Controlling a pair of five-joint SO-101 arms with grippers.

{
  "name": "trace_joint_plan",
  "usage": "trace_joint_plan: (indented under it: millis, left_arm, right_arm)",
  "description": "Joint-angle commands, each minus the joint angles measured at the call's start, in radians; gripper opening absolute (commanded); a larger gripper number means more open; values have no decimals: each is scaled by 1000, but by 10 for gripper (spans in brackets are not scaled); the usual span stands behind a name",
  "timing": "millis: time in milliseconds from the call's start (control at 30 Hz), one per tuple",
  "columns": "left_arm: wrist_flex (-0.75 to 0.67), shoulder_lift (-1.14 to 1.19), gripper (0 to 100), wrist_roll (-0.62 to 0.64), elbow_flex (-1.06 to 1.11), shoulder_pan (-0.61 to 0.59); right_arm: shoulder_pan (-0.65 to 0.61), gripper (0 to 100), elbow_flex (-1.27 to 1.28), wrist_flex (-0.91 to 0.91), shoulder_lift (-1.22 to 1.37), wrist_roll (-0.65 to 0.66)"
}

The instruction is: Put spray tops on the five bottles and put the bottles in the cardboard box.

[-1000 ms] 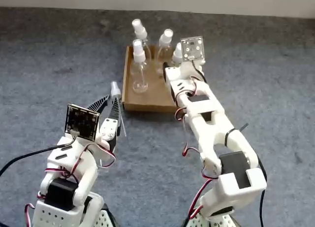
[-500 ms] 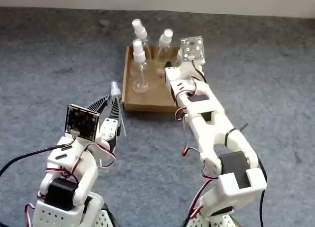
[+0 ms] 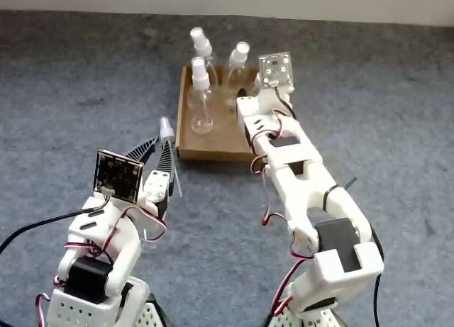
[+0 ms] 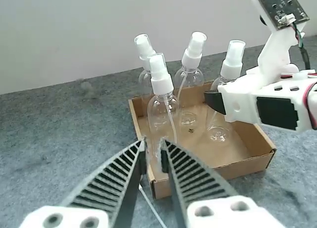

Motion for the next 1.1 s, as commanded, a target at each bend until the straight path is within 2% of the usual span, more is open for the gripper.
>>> trace_joint_plan:
  millis: [0, 200, 333, 500, 1067]
  left_arm:
    - [-11, -7, 10, 0, -30, -5]
    - [-11, -7, 10, 0, -30, -5]
    - [-11, -7, 10, 0, -30, -5]
    - [-11, -7, 10, -2, -30, -5]
    - [-11, -7, 10, -3, -30, -5]
  right_arm:
    - [-13, 204, -10, -18, -24, 11]
    - [-15, 271, -10, -18, -24, 12]
    - [-18, 316, -10, -16, -25, 84]
    - [-18, 348, -12, 44, -25, 89]
    - [-21, 361, -7, 53, -84, 87]
